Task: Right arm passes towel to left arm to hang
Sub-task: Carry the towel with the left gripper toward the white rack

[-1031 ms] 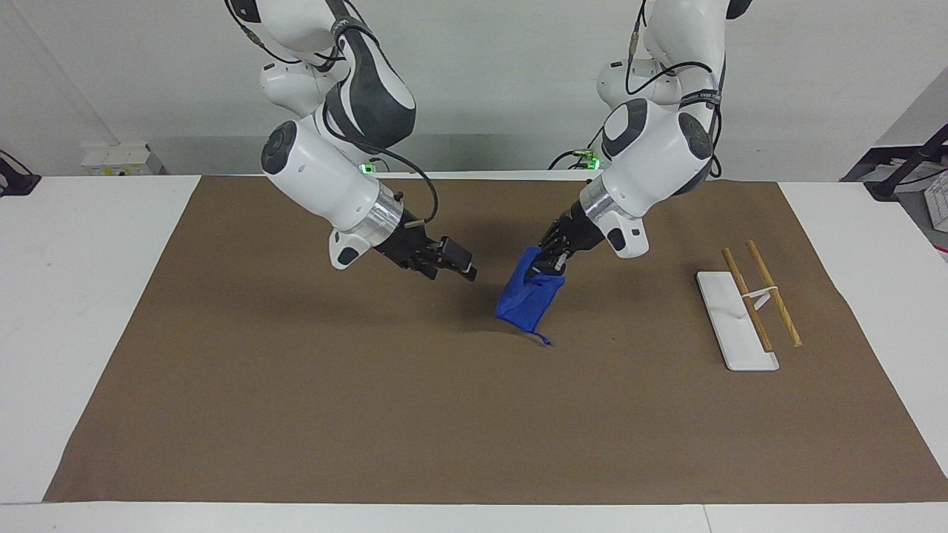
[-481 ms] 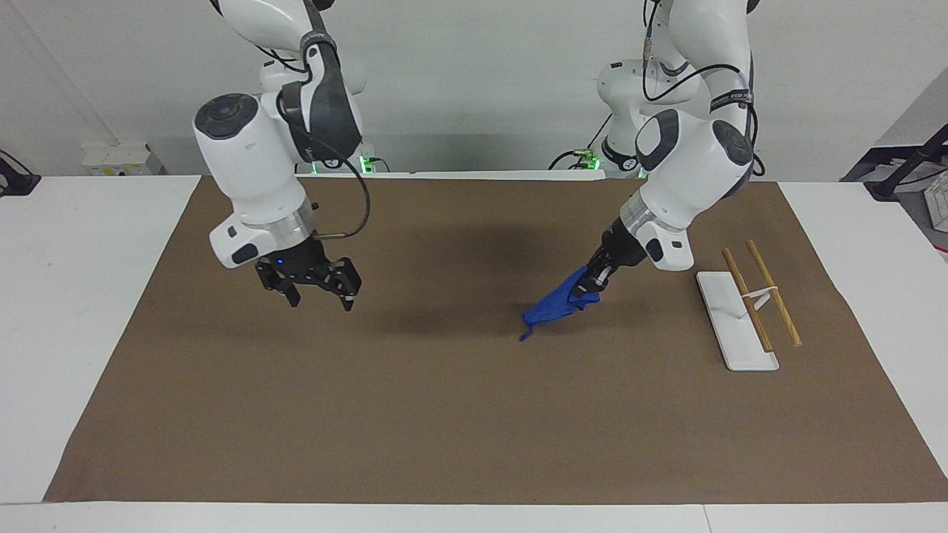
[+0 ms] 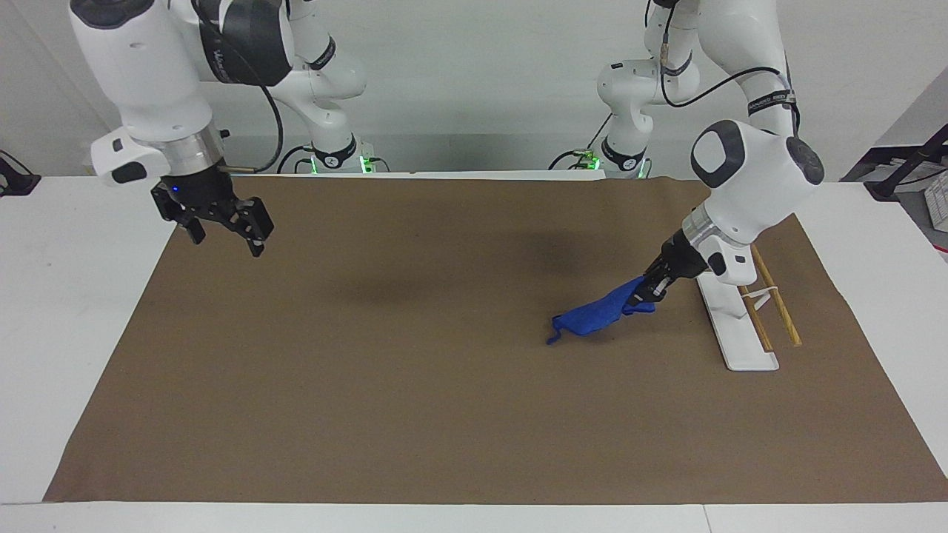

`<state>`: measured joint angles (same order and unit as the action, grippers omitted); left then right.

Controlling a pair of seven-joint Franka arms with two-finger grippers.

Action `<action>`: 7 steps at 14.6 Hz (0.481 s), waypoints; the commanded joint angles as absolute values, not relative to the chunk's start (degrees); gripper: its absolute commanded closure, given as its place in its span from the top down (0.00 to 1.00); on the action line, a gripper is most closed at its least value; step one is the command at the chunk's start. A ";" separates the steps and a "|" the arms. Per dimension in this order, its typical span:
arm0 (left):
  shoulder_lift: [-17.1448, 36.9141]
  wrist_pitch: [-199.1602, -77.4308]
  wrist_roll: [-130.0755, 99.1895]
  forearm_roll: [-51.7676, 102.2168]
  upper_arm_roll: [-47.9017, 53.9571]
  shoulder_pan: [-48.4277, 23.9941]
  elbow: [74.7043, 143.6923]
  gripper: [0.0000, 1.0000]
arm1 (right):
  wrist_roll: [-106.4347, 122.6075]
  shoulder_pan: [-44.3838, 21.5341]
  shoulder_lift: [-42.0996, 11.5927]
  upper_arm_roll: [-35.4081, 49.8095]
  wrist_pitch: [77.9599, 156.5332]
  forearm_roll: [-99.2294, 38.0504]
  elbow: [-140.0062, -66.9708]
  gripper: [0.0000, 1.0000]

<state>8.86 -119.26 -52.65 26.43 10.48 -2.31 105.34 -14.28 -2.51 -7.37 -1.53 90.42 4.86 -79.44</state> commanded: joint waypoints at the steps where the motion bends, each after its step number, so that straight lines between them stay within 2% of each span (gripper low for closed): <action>1: 8.09 -117.86 -51.85 32.49 6.96 -2.28 105.38 0.00 | -10.46 -0.97 -7.56 -1.05 87.37 6.24 -77.08 1.00; 7: 8.26 -118.39 -51.59 29.74 5.89 -3.16 102.49 0.00 | -9.58 0.96 -6.33 -0.97 85.25 7.47 -76.90 1.00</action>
